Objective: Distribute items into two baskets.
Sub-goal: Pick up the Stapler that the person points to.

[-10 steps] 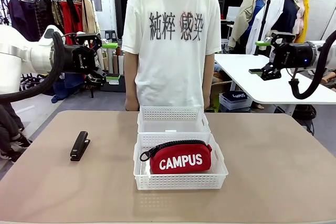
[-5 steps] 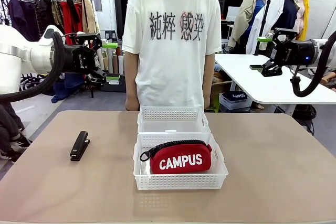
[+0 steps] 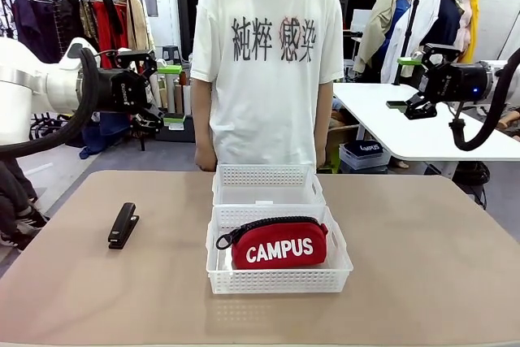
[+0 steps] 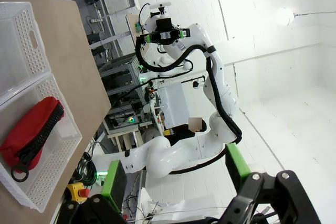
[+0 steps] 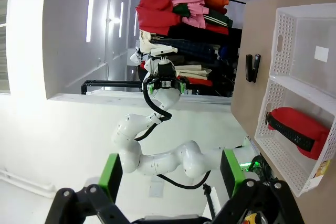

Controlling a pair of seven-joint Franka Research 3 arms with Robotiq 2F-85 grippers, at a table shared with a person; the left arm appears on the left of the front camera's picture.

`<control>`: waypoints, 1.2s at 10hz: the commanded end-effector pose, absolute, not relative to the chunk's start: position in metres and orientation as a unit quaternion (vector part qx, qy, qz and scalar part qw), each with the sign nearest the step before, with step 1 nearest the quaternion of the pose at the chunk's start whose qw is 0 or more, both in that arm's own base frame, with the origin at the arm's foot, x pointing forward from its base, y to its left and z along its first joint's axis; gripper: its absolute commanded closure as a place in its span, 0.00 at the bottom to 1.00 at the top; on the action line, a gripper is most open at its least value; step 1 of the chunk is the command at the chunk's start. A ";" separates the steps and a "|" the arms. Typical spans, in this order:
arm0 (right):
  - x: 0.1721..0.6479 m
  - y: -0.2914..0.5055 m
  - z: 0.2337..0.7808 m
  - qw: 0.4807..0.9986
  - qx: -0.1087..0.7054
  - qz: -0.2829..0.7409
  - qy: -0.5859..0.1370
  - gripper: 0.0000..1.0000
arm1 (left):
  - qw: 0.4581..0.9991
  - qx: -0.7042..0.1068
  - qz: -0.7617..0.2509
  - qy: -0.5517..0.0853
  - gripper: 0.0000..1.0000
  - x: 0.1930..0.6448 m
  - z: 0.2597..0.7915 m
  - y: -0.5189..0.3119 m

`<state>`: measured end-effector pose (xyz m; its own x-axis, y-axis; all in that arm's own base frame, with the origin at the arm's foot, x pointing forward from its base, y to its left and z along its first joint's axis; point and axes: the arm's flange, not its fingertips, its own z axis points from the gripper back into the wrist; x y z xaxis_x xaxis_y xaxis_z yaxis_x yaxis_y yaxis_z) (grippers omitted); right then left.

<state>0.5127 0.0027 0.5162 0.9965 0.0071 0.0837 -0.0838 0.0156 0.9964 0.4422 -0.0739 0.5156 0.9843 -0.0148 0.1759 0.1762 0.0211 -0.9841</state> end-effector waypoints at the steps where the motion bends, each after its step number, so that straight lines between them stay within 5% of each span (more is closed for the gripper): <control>1: 0.513 0.002 0.518 0.713 0.700 0.034 -0.028 0.00 | 0.713 -0.695 -0.070 -0.059 0.00 0.441 0.518 -0.073; 12: 0.513 0.002 0.518 0.713 0.700 0.034 -0.028 0.00 | 0.713 -0.695 -0.070 -0.059 0.00 0.441 0.518 -0.073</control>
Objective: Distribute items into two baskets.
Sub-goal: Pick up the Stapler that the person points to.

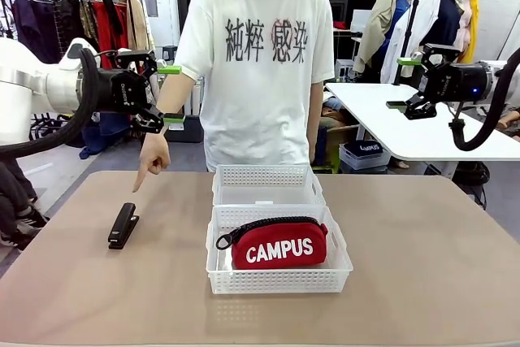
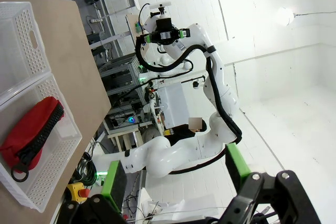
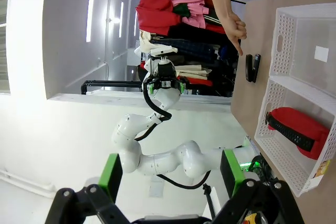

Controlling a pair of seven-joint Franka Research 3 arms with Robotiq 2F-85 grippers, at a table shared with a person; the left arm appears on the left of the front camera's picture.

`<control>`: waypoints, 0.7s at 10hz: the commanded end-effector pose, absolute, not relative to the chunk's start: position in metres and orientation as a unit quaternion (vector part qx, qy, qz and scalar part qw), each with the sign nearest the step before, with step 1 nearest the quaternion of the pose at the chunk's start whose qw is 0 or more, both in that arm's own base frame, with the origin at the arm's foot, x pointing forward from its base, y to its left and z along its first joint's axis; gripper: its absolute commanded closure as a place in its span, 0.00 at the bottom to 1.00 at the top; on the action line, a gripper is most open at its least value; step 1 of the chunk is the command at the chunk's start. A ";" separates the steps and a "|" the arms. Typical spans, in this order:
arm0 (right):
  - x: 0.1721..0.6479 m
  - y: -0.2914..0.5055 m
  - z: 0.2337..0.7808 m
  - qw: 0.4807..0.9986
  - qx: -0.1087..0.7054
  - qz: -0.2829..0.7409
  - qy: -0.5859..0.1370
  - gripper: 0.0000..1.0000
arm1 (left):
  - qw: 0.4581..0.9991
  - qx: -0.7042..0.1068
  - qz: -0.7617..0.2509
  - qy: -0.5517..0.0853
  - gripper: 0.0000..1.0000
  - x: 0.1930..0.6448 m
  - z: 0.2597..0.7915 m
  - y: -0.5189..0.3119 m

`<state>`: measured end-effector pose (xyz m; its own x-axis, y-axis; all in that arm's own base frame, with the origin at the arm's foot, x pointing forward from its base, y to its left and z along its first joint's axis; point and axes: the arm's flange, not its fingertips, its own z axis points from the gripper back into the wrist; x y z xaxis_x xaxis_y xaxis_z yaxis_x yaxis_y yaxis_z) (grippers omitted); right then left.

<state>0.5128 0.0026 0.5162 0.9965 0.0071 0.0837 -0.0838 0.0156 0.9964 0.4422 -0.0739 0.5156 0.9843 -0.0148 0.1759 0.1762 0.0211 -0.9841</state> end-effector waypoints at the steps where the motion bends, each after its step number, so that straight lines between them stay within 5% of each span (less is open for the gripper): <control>1: 0.513 0.002 0.518 0.713 0.700 0.034 -0.028 0.00 | 0.713 -0.695 -0.070 -0.059 0.00 0.441 0.518 -0.073; 5: 0.513 0.002 0.518 0.713 0.700 0.034 -0.028 0.00 | 0.712 -0.696 -0.067 -0.058 0.00 0.442 0.516 -0.074; 7: 0.513 0.002 0.518 0.713 0.700 0.034 -0.028 0.00 | 0.795 -0.603 -0.037 -0.043 0.00 0.433 0.514 -0.094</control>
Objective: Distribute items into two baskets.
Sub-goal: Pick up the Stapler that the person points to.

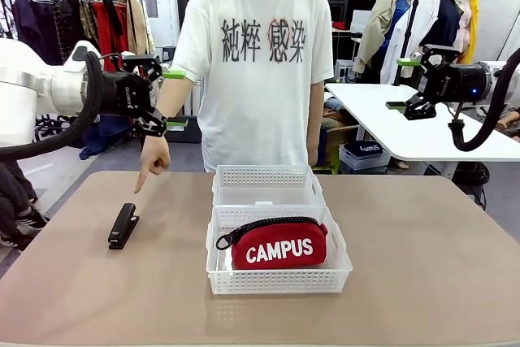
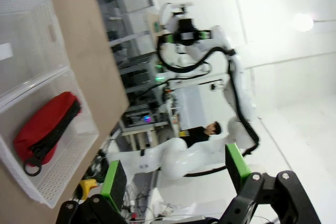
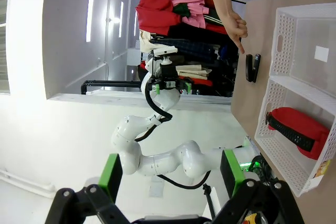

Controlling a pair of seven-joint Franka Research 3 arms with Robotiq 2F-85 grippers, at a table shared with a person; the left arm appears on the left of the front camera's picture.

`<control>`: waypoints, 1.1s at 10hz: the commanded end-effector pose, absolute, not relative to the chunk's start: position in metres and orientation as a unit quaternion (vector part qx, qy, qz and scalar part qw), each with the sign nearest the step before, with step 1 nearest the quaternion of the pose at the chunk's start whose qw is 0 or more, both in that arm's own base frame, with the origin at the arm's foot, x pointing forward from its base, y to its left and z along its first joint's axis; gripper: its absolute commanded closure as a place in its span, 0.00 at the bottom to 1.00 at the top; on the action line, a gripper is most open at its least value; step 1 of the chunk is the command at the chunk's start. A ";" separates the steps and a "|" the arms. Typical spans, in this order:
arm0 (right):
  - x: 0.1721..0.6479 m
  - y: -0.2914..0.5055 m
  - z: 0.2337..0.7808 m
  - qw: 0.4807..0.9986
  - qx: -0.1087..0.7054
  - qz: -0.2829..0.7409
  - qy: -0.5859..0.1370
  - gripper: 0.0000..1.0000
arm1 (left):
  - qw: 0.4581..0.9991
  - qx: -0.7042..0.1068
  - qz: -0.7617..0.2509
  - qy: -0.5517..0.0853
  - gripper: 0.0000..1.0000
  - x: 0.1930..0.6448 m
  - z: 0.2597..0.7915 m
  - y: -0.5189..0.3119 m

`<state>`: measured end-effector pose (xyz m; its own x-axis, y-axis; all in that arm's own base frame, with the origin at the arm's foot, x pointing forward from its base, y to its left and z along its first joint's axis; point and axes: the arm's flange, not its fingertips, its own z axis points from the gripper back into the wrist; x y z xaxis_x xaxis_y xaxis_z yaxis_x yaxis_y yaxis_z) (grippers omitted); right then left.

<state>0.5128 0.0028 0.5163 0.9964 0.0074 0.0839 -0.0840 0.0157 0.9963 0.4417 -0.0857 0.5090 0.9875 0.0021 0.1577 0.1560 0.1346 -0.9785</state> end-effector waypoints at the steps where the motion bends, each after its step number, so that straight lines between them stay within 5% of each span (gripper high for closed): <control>1: 0.513 0.002 0.518 0.713 0.700 0.034 -0.028 0.00 | 0.843 -0.537 -0.010 -0.037 0.00 0.435 0.516 -0.088; 5: 0.513 0.002 0.518 0.713 0.700 0.034 -0.028 0.00 | 0.928 -0.344 -0.012 -0.146 0.00 0.446 0.505 -0.077; 8: 0.513 0.002 0.518 0.713 0.700 0.034 -0.028 0.00 | 0.957 -0.234 -0.019 -0.169 0.00 0.464 0.489 -0.058; 11: 0.513 0.002 0.518 0.713 0.700 0.034 -0.028 0.00 | 0.950 -0.262 -0.042 -0.165 0.00 0.470 0.478 -0.062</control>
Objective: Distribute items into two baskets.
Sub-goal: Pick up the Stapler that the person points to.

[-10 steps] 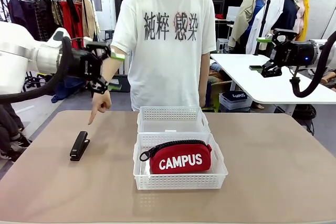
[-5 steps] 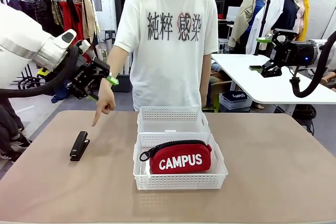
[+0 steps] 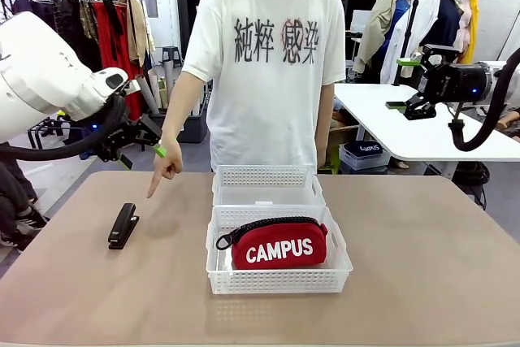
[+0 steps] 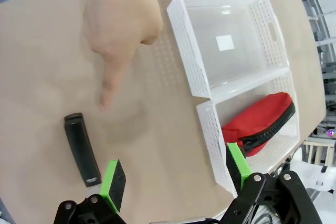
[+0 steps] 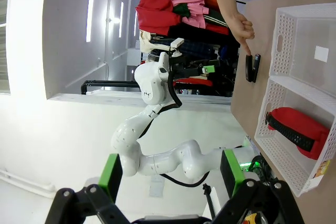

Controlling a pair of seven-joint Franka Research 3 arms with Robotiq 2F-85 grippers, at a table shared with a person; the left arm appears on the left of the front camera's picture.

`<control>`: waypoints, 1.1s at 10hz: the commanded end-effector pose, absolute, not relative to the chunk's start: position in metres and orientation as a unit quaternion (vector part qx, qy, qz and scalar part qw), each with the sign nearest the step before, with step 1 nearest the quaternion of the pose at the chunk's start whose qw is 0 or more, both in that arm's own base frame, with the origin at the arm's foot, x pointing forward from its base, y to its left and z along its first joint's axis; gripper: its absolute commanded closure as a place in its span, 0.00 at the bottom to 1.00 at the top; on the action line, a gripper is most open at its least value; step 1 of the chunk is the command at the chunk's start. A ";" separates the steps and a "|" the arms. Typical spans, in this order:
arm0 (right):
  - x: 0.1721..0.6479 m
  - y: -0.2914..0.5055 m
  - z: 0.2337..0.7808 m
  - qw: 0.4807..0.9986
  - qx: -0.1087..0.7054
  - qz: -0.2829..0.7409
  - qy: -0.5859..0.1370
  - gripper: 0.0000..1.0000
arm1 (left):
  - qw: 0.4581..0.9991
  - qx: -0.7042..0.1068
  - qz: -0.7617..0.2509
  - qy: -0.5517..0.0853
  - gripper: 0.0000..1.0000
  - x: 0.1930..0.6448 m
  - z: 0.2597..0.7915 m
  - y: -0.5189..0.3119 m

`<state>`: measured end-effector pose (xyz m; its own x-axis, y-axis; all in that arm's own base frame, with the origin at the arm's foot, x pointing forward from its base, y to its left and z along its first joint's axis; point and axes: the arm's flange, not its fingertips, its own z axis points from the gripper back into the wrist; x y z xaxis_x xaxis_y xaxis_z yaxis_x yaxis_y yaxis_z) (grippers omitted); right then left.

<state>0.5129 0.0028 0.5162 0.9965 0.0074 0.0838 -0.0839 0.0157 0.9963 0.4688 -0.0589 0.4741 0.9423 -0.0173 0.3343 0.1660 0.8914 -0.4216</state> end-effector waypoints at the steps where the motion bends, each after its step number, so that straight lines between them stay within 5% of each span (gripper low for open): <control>1: 0.513 0.002 0.518 0.713 0.700 0.034 -0.028 0.00 | 0.959 -0.222 -0.047 -0.168 0.00 0.467 0.478 -0.056; 5: 0.513 0.002 0.518 0.713 0.700 0.034 -0.028 0.00 | 0.958 -0.231 -0.049 -0.164 0.00 0.469 0.475 -0.058; 9: 0.513 0.002 0.518 0.713 0.700 0.034 -0.028 0.00 | 0.973 -0.102 0.016 -0.205 0.00 0.503 0.438 -0.044; 11: 0.513 0.002 0.518 0.713 0.700 0.034 -0.028 0.00 | 0.985 -0.061 0.064 -0.146 0.00 0.512 0.412 -0.034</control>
<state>0.5131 0.0027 0.5161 0.9965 0.0074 0.0837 -0.0838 0.0158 0.9964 0.5093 -0.0251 0.4146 0.9293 0.0831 0.3599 -0.0146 0.9819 -0.1890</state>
